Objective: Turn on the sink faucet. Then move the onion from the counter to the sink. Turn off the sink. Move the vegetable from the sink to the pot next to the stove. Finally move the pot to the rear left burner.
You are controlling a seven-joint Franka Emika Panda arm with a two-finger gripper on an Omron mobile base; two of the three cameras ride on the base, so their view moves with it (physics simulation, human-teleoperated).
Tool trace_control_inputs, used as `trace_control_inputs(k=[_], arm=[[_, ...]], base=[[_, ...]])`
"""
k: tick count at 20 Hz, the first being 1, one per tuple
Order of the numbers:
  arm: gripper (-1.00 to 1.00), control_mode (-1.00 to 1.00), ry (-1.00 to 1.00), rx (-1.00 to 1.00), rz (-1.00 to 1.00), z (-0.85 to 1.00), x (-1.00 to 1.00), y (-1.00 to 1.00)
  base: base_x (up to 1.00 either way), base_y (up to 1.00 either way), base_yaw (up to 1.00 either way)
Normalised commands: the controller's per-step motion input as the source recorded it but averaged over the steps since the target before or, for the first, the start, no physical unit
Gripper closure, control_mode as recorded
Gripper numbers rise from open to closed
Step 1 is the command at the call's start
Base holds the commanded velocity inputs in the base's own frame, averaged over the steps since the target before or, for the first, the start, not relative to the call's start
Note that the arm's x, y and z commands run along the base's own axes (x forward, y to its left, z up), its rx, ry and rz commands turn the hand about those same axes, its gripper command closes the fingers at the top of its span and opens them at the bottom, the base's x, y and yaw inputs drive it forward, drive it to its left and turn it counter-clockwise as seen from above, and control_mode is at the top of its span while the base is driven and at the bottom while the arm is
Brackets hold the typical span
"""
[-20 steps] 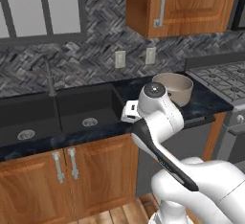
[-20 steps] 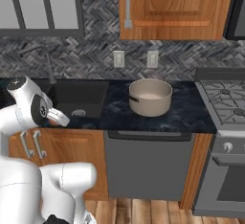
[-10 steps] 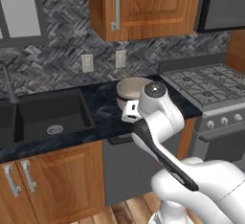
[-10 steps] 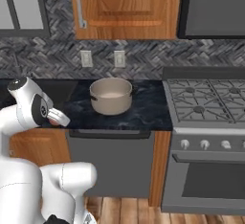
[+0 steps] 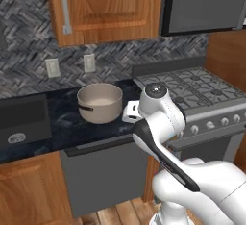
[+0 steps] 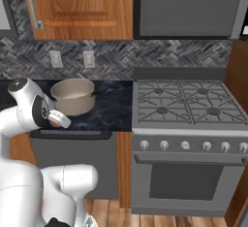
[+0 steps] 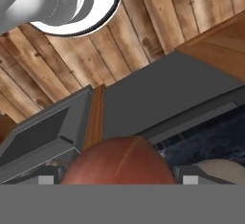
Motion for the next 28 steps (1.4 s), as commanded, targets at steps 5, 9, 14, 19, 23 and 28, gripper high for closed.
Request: trace_control_inputs(k=[5, 9, 14, 19, 23, 28], arm=[[1.0, 1.0, 0.0, 0.0, 0.0, 0.0, 0.0, 0.0], [1.0, 1.0, 0.0, 0.0, 0.0, 0.0, 0.0, 0.0], [1.0, 1.0, 0.0, 0.0, 0.0, 0.0, 0.0, 0.0], [1.0, 1.0, 0.0, 0.0, 0.0, 0.0, 0.0, 0.0], [1.0, 1.0, 0.0, 0.0, 0.0, 0.0, 0.0, 0.0], [1.0, 1.0, 0.0, 0.0, 0.0, 0.0, 0.0, 0.0]], base=[[0.11, -0.64, 0.02], [0.22, -0.47, 0.04], [0.34, -0.22, 0.11], [0.43, -0.21, 0.19], [0.45, -0.29, 0.2], [0.42, -0.35, 0.12]])
